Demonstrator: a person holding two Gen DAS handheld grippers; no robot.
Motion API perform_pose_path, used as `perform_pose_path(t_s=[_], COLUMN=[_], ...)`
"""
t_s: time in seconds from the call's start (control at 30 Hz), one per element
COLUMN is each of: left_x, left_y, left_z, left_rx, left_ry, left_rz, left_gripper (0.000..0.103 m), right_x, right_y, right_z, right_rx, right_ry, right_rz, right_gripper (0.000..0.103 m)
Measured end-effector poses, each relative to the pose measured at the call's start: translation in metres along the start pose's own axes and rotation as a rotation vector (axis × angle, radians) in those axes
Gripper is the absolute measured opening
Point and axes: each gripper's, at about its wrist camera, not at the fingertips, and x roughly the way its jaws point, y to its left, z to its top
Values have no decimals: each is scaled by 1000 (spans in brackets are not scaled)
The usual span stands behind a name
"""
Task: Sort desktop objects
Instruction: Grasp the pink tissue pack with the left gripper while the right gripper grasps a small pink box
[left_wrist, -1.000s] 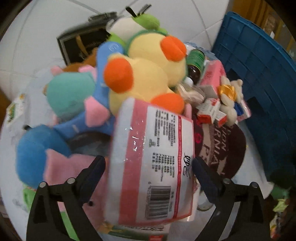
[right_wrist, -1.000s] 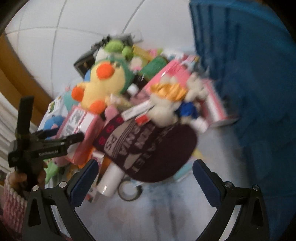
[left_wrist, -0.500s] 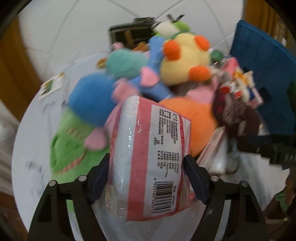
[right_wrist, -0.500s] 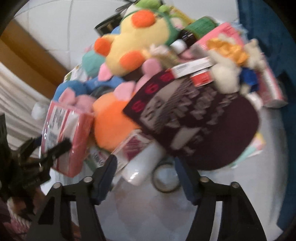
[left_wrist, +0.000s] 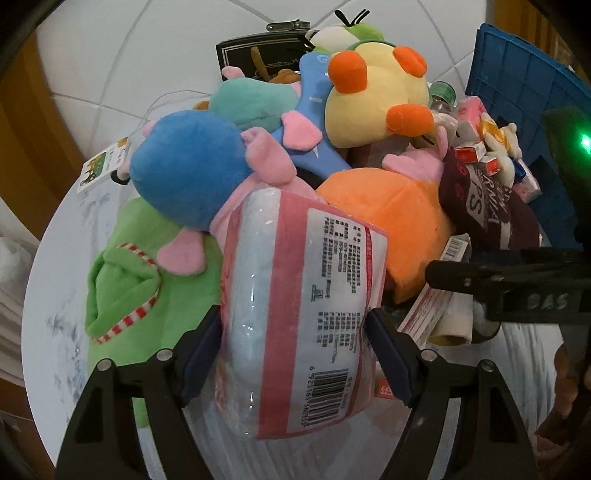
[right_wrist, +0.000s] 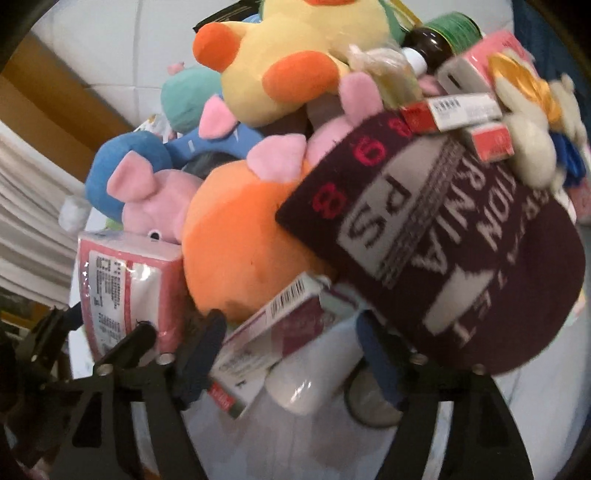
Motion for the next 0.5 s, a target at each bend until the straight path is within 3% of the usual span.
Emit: perform_pose_path(t_s=[0.03,0.1,0.13,0.17,0.23,0.37,0.5], left_x=[1,1,0,0,-1,-3,-13], left_y=[1,3,4,5,6,6,5], left_z=[1,1,0,-1,-5,-11,-15], left_rx=[-1,-2,-4,-7,-12,-23,-33], left_ry=[-1,1,3,5,14,19,-2], left_rz=[-1,-7,-11,-14,-18,-27,-24], left_gripper=[77,77,77,77,77,77,77], right_x=[2,5,3,1,2,5,-13], right_y=[4,15,22,24,26,35,47], right_z=[1,2,0,-1,-6,-15,-17], right_rx=[-19,-81,-114,-111,-98,-138,-181], right_ry=[-8,-15,-20,-15,21,27,-23], right_rz=[-31,-90,-120,-78,-16,-12,-17], right_gripper=[77,67,44,39,37,35,34])
